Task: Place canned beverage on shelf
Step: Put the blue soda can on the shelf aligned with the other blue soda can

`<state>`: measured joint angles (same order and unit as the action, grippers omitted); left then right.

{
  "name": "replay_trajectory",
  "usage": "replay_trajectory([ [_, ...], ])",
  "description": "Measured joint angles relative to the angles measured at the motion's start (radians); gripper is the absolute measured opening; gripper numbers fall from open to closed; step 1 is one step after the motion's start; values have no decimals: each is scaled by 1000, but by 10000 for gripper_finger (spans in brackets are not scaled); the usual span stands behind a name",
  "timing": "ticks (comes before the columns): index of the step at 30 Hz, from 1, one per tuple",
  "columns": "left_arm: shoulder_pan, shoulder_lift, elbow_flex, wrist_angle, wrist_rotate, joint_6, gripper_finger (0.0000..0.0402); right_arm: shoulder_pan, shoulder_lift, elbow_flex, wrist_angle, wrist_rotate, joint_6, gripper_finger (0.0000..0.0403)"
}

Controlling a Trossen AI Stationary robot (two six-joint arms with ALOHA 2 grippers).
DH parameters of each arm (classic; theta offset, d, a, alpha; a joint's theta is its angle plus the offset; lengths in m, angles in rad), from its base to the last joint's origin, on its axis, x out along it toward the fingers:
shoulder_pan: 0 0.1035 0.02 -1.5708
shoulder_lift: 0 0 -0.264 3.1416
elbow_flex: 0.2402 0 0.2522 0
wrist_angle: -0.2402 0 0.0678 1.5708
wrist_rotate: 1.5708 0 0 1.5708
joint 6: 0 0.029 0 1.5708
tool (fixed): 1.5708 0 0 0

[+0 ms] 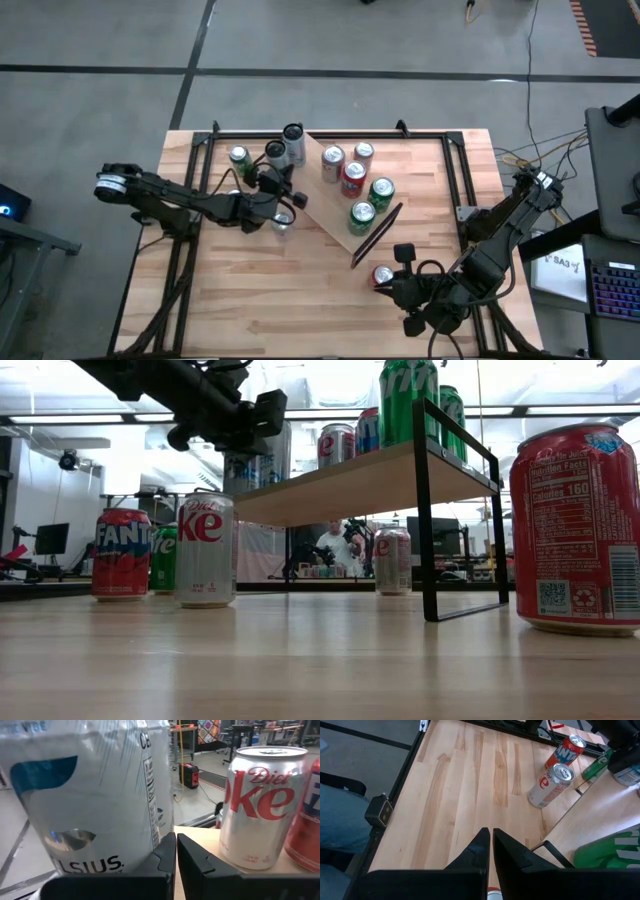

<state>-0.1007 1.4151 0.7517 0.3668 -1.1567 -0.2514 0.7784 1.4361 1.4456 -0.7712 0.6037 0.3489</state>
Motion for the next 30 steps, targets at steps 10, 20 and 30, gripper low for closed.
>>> replay_trajectory([
  [10,3,0,0,0,-11,5,0,0,0,0,3,1,0,12],
  [20,-22,-13,0,0,-14,4,0,0,0,0,4,1,31,12],
  [30,-221,-29,110,-32,-12,235,0,0,0,0,34,0,60,12],
])
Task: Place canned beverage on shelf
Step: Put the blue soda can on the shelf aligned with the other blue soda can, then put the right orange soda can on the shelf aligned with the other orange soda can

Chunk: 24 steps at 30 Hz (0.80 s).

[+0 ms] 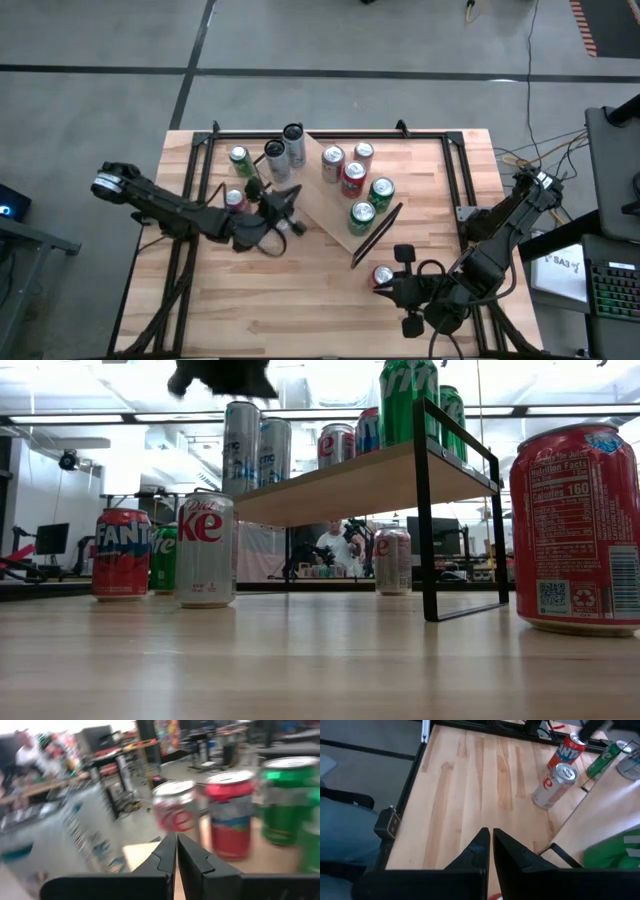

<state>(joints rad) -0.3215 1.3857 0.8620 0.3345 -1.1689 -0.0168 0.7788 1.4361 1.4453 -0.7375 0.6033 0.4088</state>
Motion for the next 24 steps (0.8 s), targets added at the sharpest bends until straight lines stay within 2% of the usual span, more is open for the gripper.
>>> replay_trajectory([
  [6,-150,0,125,-133,8,117,0,0,0,24,26,0,0,12],
  [8,-191,0,163,-202,42,138,0,-5,0,33,44,-1,0,12],
  [10,-225,0,197,-302,168,152,0,-10,0,39,67,0,0,12],
  [13,-253,1,232,-436,452,158,0,-16,0,50,79,0,7,12],
  [15,-256,1,238,-485,653,183,0,-20,0,52,80,-1,31,12],
  [17,-256,1,229,-493,783,230,0,-27,0,52,79,-2,66,12],
  [19,-255,-6,214,-496,843,277,0,-37,0,52,76,-16,101,12],
  [24,-236,-42,196,-502,828,317,0,-70,0,52,59,-142,231,12],
])
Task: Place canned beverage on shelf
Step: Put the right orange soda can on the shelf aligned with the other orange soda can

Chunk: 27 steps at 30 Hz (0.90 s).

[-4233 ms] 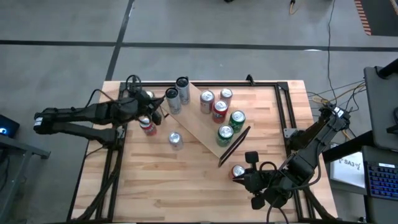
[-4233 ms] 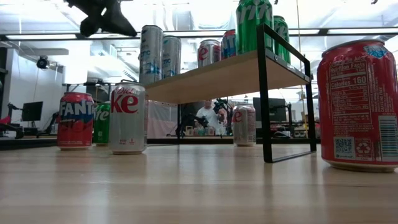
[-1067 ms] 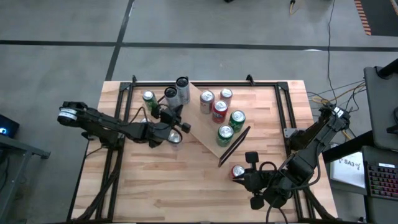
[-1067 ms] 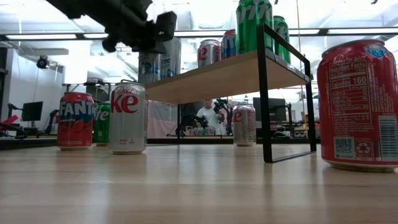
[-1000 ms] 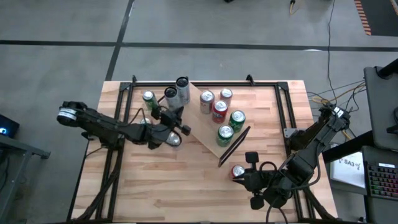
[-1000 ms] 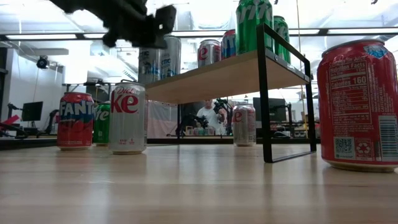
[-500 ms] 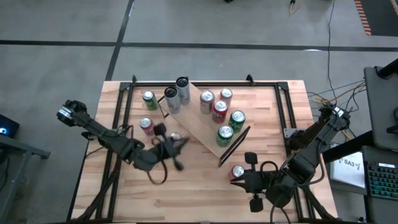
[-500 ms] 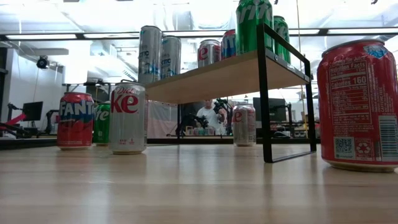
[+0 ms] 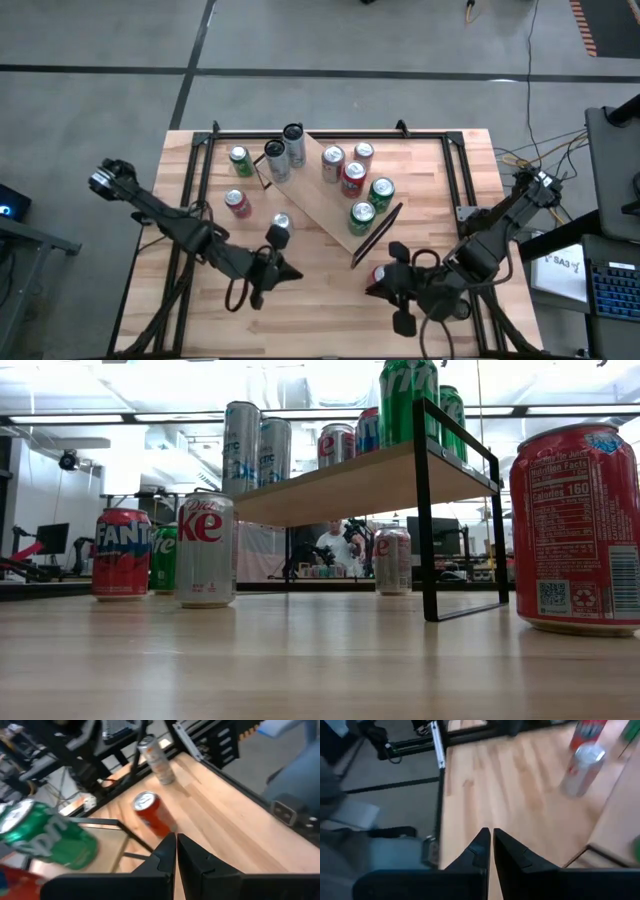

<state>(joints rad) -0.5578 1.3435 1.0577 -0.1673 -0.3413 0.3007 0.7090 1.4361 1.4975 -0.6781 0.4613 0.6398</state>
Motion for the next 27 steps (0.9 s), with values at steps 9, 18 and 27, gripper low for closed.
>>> replay_trajectory([
  [9,15,-103,-92,66,0,13,0,-48,0,0,-98,-197,281,12],
  [18,15,-211,-223,328,-122,14,0,-62,1,0,-480,-268,692,12],
  [27,17,-211,-223,364,-175,8,0,-62,5,-18,-620,-278,698,12],
])
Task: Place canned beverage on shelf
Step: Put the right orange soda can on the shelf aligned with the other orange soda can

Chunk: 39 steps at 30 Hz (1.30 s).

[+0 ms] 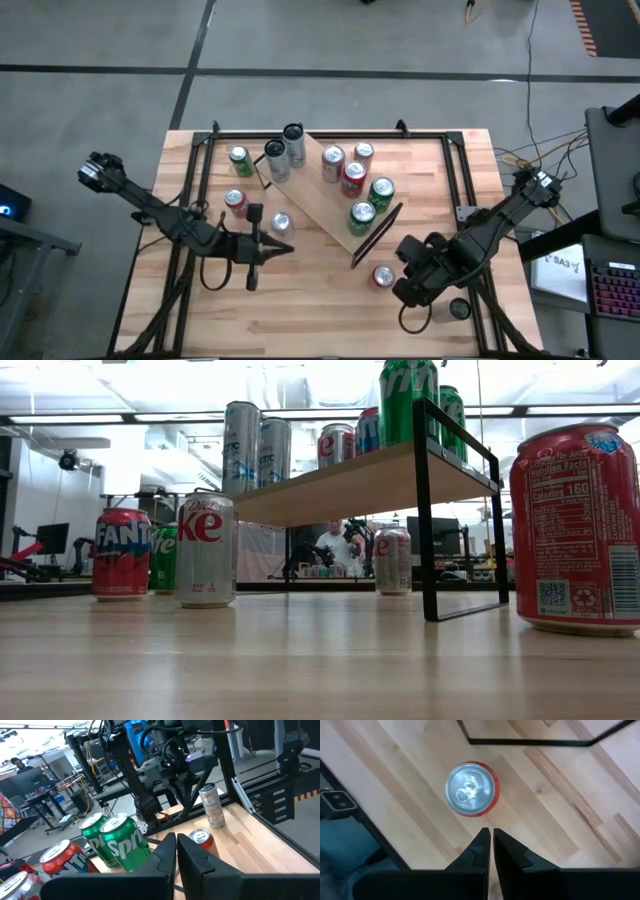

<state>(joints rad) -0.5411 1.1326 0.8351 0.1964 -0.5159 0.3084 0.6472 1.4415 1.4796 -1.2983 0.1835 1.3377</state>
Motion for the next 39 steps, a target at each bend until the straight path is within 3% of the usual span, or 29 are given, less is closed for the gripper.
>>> replay_trajectory([
  [6,0,22,0,13,-1,-12,0,-6,15,-2,25,35,-46,22],
  [10,0,31,0,12,-1,-43,0,-6,36,-2,26,36,-49,61],
  [25,0,34,0,13,-1,-85,0,-42,134,-2,48,24,-93,361],
  [39,0,37,0,13,-2,-85,0,-79,198,-1,98,-2,-150,380],
])
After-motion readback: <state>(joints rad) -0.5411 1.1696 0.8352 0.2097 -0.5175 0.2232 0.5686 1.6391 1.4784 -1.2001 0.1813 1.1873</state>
